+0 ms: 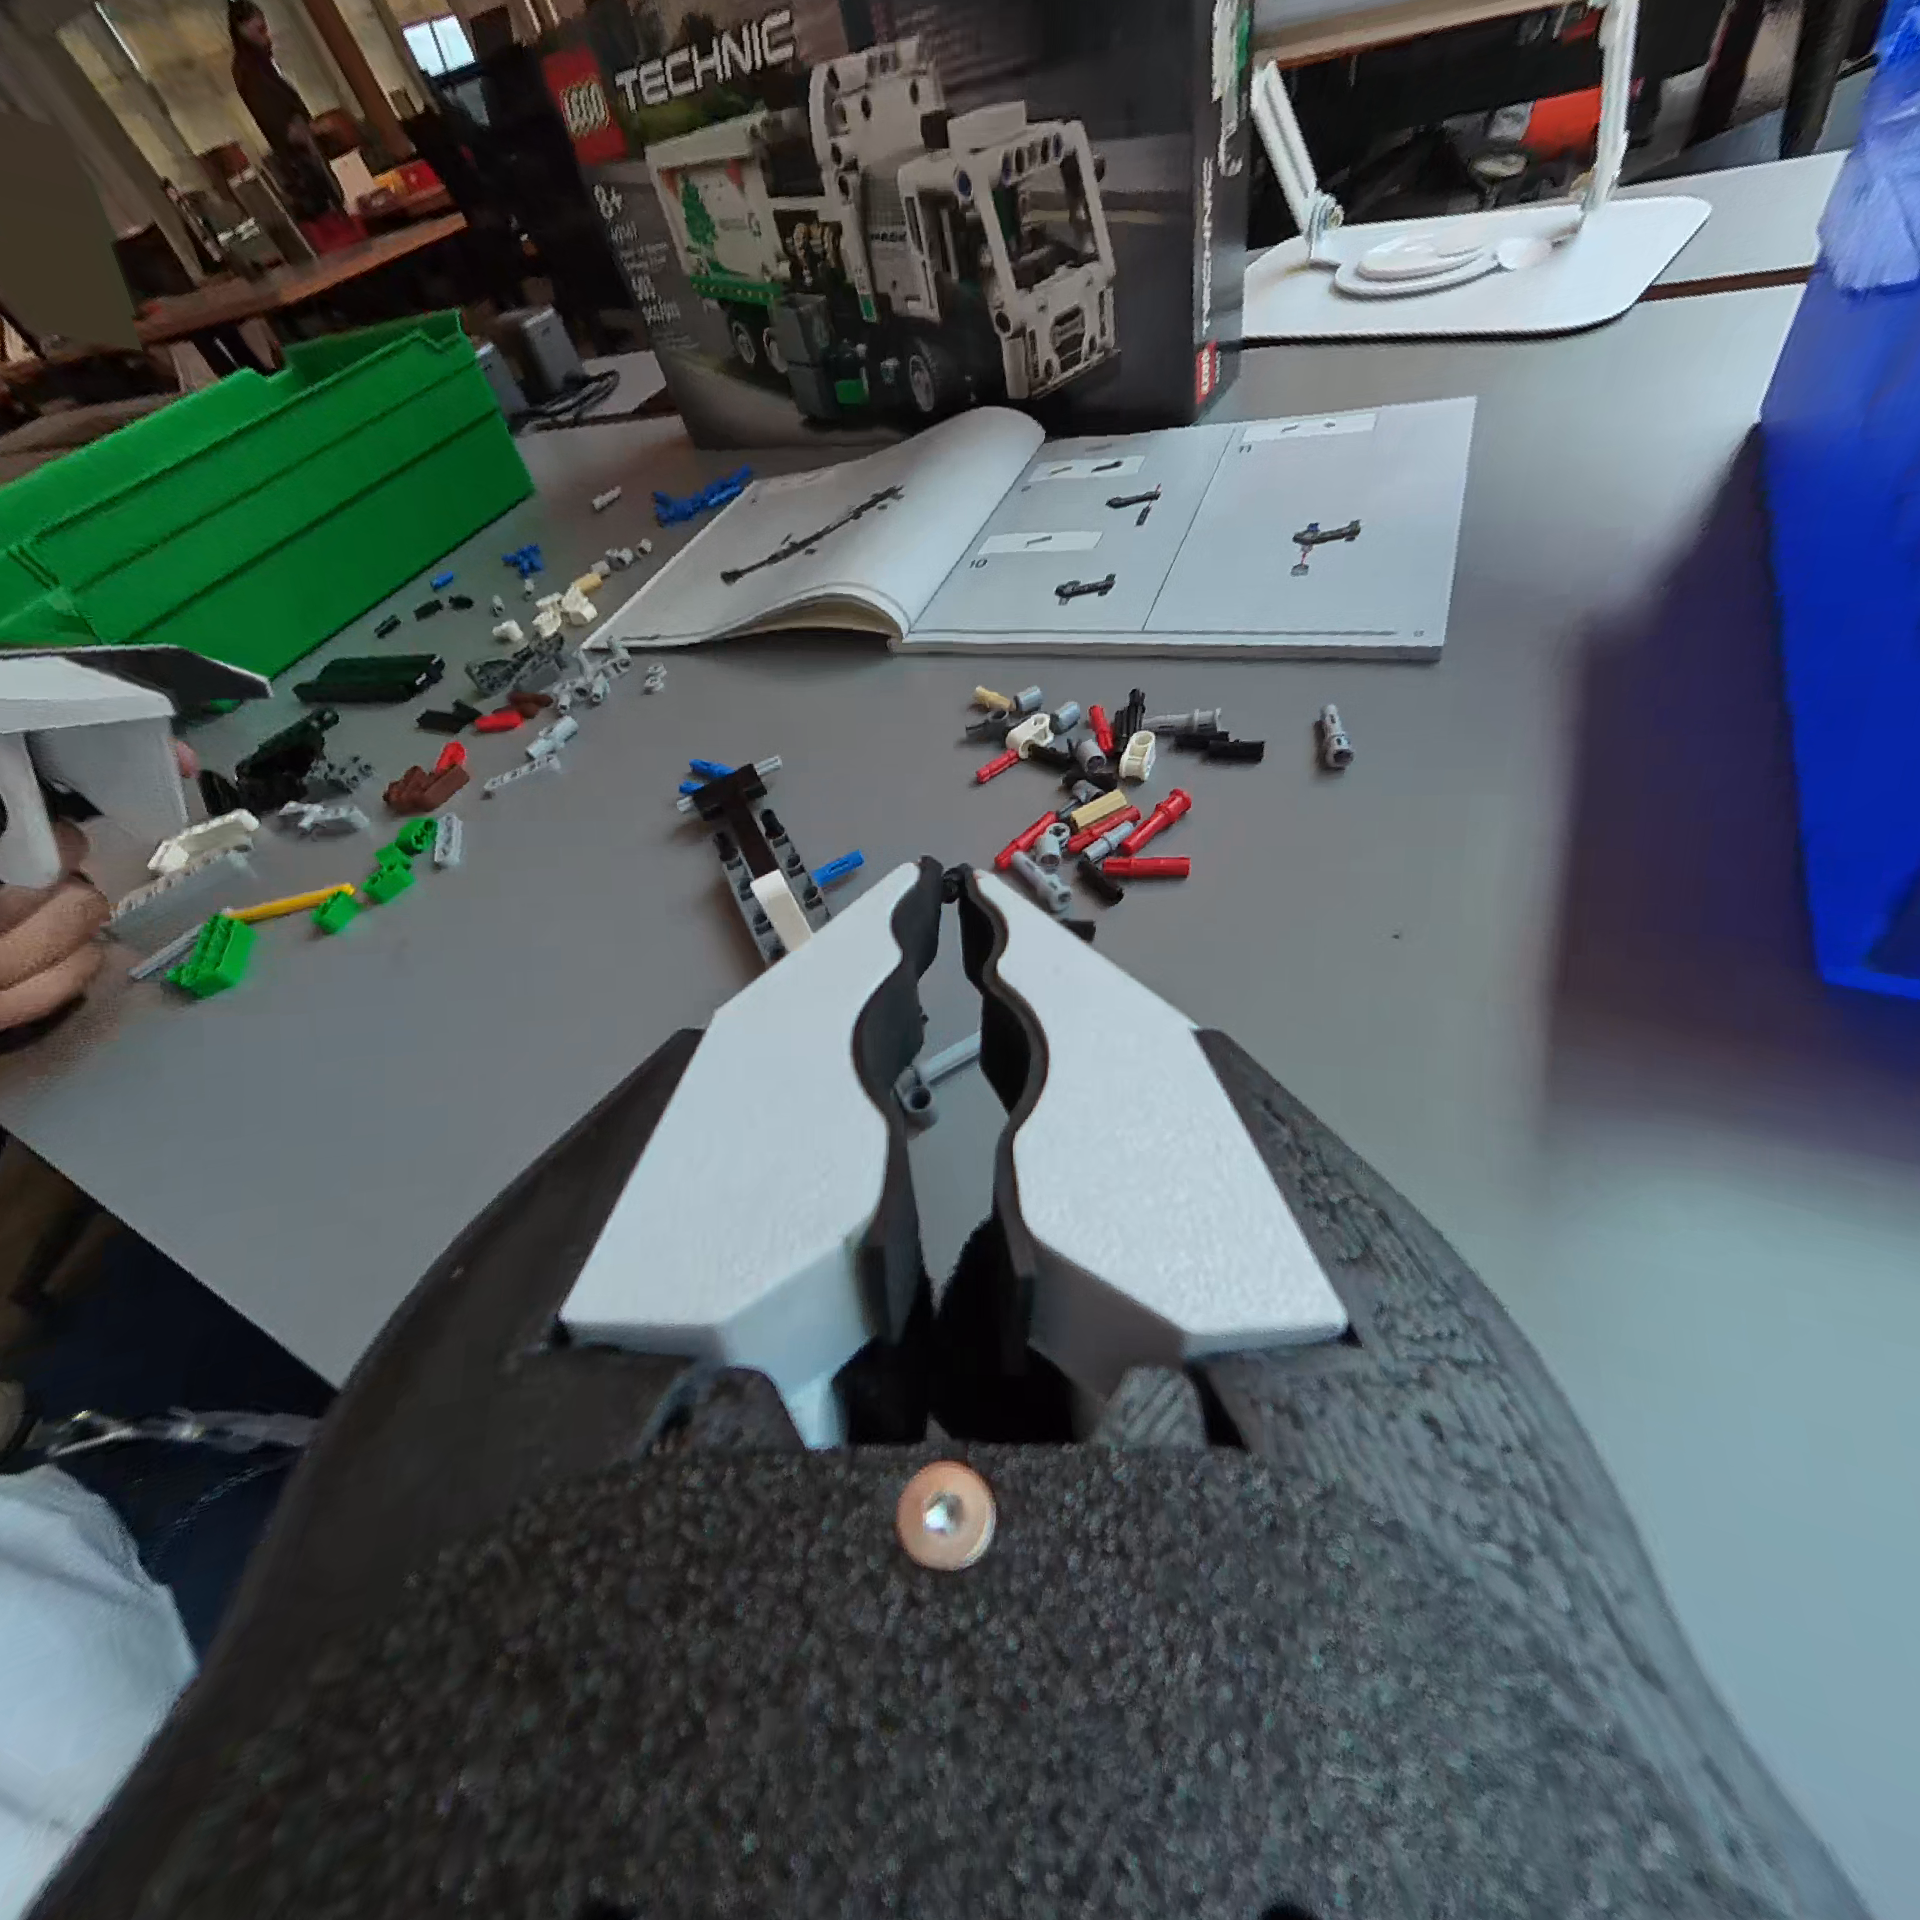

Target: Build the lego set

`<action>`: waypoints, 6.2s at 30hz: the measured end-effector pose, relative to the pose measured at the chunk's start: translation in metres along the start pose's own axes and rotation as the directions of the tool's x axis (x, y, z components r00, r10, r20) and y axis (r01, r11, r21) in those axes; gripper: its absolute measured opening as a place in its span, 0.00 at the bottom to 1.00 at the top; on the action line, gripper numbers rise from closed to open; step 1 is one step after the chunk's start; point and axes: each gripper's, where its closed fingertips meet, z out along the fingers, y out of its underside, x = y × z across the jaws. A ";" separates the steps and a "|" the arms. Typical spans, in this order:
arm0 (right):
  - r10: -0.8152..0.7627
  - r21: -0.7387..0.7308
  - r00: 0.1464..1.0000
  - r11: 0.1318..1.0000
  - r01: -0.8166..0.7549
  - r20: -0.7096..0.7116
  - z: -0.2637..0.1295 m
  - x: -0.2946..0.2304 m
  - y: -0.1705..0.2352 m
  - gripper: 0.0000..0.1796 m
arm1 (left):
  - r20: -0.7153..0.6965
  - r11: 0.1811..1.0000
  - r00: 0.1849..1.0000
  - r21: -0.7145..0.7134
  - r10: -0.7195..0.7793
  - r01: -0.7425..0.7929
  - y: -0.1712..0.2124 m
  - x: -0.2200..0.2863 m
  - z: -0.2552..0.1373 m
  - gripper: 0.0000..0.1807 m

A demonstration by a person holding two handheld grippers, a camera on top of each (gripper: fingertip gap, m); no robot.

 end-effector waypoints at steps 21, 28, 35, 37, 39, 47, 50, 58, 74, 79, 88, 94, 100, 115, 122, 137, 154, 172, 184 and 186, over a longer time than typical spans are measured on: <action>-0.195 0.043 0.957 0.981 0.191 0.214 0.036 -0.017 -0.021 0.01 | 0.266 0.964 0.938 -0.202 0.222 -0.171 -0.024 -0.098 0.041 0.14; -0.228 0.132 0.954 0.970 0.205 0.194 0.026 -0.019 -0.030 0.01 | 0.541 0.955 0.799 -0.266 0.263 -0.135 -0.025 -0.143 0.019 0.18; -0.266 0.167 0.939 0.958 0.233 0.217 0.019 -0.027 -0.031 0.01 | 0.403 0.945 0.876 -0.290 0.265 -0.152 -0.027 -0.079 0.032 0.18; -0.275 0.163 0.934 0.957 0.242 0.229 0.020 -0.029 -0.030 0.01 | 0.287 0.935 0.916 -0.300 0.280 -0.191 -0.012 -0.048 0.036 0.18; -0.274 0.167 0.928 0.957 0.238 0.252 0.023 -0.032 -0.031 0.01 | 0.178 0.925 0.939 -0.300 0.294 -0.233 0.002 -0.021 0.038 0.16; -0.082 0.135 0.904 0.990 0.027 0.419 0.017 -0.073 -0.036 0.01 | 0.096 0.740 0.756 -0.314 0.648 -0.594 0.027 0.019 0.040 0.17; -0.017 0.087 0.887 0.996 -0.026 0.461 0.020 -0.098 -0.025 0.01 | 0.049 0.762 0.777 -0.240 0.628 -0.601 0.031 0.042 0.044 0.17; 0.227 -0.094 0.567 0.963 -0.254 0.792 -0.008 -0.155 -0.020 0.01 | -0.167 0.821 0.819 -0.073 0.550 -0.566 0.009 0.088 0.036 0.16; 0.252 -0.104 0.554 0.953 -0.285 0.794 -0.056 -0.154 -0.002 0.01 | -0.467 0.573 0.535 -0.072 0.704 -0.816 0.044 0.138 0.055 0.02; 0.267 -0.093 0.587 0.946 -0.310 0.764 -0.056 -0.143 0.002 0.02 | -0.493 0.557 0.513 -0.067 0.703 -0.828 0.049 0.138 0.064 0.01; 0.188 -0.005 0.700 0.967 -0.255 0.689 -0.046 -0.136 -0.001 0.01 | -0.484 0.675 0.628 -0.100 0.609 -0.731 0.046 0.129 0.070 0.02; 0.088 0.140 0.824 0.970 -0.199 0.560 -0.037 -0.104 -0.023 0.01 | -0.187 0.826 0.855 -0.228 0.483 -0.516 0.032 0.077 0.063 0.06; -0.009 0.250 0.927 0.964 -0.093 0.376 -0.018 -0.045 -0.041 0.01 | -0.028 0.993 0.993 -0.002 0.116 -0.116 0.002 0.047 0.040 0.09; -0.104 0.231 0.920 0.973 0.016 0.377 0.013 -0.040 -0.043 0.01 | -0.114 0.994 0.993 0.102 -0.033 0.044 -0.012 0.029 0.085 0.09; -0.072 0.218 0.922 0.976 -0.014 0.379 0.016 -0.037 -0.044 0.02 | -0.138 0.986 0.985 0.116 -0.105 0.121 -0.015 0.022 0.084 0.09; -0.102 0.231 0.911 0.973 0.008 0.399 0.012 -0.043 -0.043 0.01 | -0.137 0.991 0.989 0.118 -0.051 0.068 -0.011 0.034 0.078 0.09; -0.073 0.146 0.706 0.988 -0.043 0.705 -0.017 -0.108 -0.023 0.01 | -0.074 0.933 0.931 0.087 0.357 -0.350 0.014 0.083 0.070 0.09; 0.169 -0.116 0.486 0.984 -0.139 0.857 -0.030 -0.125 -0.008 0.01 | -0.208 0.854 0.830 0.074 0.518 -0.514 0.038 0.119 0.071 0.13; 0.177 -0.169 0.465 0.984 -0.058 0.868 -0.031 -0.136 0.006 0.01 | -0.213 0.825 0.802 0.041 0.558 -0.563 0.046 0.122 0.075 0.11; 0.176 -0.171 0.465 0.984 -0.054 0.868 -0.031 -0.136 0.006 0.01 | -0.222 0.821 0.797 0.034 0.562 -0.570 0.049 0.123 0.075 0.10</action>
